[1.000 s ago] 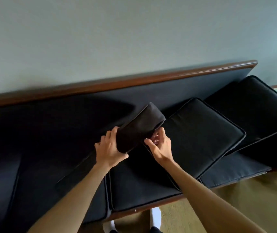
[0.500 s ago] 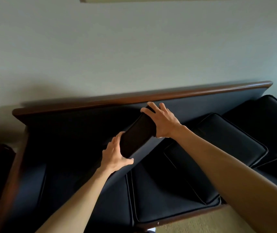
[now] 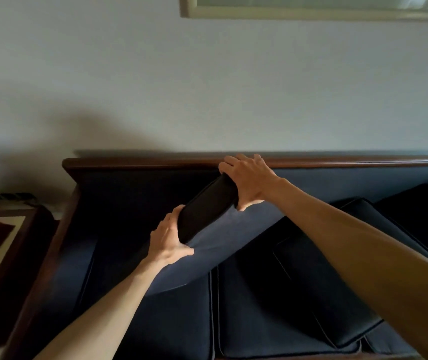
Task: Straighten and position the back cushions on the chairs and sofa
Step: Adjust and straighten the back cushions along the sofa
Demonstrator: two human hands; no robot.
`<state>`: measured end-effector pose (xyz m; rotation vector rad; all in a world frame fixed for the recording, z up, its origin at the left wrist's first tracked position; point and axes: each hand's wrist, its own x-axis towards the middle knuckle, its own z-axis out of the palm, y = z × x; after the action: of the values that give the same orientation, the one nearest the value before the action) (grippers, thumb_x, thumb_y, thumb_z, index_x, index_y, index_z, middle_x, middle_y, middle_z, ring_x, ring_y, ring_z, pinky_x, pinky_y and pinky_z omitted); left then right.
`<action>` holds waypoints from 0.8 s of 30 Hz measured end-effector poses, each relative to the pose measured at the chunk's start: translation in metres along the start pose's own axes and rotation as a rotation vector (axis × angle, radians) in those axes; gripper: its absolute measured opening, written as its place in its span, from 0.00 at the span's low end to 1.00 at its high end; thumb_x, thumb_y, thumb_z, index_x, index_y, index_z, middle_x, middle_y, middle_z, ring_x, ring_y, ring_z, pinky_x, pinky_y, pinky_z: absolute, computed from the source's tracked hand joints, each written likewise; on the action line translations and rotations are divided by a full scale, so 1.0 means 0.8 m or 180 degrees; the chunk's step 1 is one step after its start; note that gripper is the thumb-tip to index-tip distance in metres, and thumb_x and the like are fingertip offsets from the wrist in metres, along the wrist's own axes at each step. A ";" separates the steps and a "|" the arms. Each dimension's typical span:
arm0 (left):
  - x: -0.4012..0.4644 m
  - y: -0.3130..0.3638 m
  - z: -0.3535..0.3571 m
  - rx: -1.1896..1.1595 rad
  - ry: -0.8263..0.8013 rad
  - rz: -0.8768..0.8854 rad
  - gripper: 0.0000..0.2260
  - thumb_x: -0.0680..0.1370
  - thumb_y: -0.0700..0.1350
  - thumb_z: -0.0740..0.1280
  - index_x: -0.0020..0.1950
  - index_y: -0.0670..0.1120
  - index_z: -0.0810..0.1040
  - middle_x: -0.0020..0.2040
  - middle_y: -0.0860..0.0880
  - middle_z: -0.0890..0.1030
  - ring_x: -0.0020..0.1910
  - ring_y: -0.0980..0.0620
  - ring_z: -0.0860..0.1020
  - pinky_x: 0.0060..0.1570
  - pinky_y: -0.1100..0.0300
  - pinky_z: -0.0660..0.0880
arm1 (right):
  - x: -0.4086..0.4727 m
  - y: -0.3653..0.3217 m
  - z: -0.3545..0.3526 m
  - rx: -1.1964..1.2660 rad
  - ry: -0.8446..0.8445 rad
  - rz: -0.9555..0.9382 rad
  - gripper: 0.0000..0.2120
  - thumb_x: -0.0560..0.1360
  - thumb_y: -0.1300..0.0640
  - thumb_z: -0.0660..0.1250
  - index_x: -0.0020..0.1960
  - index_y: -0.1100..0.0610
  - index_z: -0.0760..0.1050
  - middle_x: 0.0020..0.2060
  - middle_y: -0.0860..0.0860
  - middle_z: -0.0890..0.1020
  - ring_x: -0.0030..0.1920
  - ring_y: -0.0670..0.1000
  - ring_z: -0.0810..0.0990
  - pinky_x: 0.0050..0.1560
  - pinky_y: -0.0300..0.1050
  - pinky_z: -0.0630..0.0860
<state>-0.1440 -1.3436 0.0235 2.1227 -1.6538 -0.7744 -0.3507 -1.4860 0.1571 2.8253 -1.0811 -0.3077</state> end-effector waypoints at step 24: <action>0.021 -0.157 -0.029 0.1636 -0.0373 0.0441 0.47 0.61 0.42 0.72 0.76 0.58 0.53 0.66 0.50 0.70 0.63 0.45 0.69 0.67 0.42 0.61 | 0.040 -0.165 0.205 0.1024 -0.0910 0.1486 0.50 0.60 0.45 0.78 0.73 0.52 0.54 0.68 0.51 0.59 0.71 0.59 0.58 0.66 0.72 0.64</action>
<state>-0.0294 -1.3281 -0.0333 2.2812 -2.2282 -0.4723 -0.2788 -1.4128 -0.0294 2.7155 -1.9615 -0.5429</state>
